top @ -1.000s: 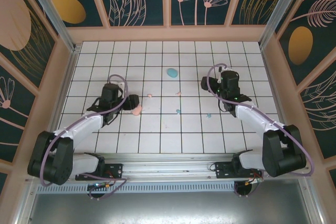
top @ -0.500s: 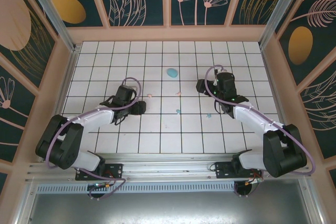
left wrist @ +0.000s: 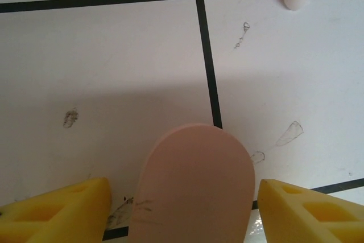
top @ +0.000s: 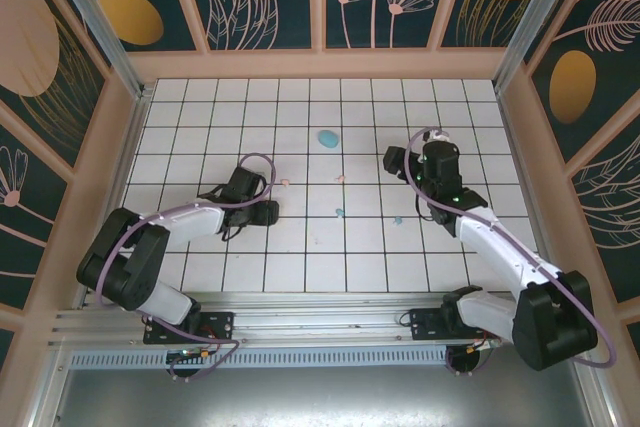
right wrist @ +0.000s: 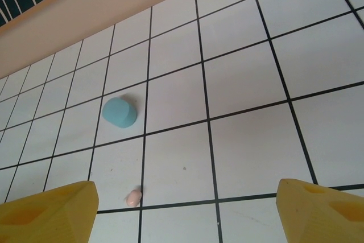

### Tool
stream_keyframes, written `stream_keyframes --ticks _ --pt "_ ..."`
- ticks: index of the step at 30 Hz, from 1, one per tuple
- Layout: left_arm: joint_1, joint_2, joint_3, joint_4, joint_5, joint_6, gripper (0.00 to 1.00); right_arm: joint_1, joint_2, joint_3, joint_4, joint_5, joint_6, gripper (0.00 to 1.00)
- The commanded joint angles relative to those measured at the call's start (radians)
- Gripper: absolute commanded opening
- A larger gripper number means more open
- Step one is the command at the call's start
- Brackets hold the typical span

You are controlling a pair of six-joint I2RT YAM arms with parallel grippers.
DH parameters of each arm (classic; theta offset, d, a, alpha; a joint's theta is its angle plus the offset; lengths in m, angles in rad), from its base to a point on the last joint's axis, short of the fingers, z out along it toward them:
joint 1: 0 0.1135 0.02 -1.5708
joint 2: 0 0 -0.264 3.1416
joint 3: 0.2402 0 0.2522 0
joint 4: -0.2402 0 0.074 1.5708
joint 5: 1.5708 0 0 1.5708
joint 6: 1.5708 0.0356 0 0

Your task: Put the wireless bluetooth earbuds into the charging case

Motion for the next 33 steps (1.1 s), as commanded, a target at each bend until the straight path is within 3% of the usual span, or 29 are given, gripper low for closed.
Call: stream_keyframes --ticks 1,10,18,24,29,33 --pt "-0.012 0.022 0.031 -0.041 -0.029 -0.011 0.65 0.004 -0.043 -0.026 -0.020 0.042 0.020 0.83" --pt "-0.017 0.013 0.018 -0.018 -0.004 -0.011 0.47 -0.008 -0.030 -0.012 -0.016 0.015 0.046 0.86" --pt "-0.017 -0.102 -0.035 0.070 0.052 0.017 0.30 -0.015 0.004 0.056 -0.056 -0.055 0.061 0.86" --pt "-0.018 -0.200 -0.046 0.178 0.134 0.115 0.29 -0.016 0.008 0.079 -0.115 -0.162 0.072 0.85" --pt "-0.019 -0.292 -0.057 0.311 0.255 0.228 0.31 -0.015 0.039 0.110 -0.118 -0.322 0.087 0.81" --pt "-0.018 -0.292 0.008 0.304 0.328 0.329 0.30 -0.014 0.079 0.181 -0.161 -0.439 0.081 0.80"
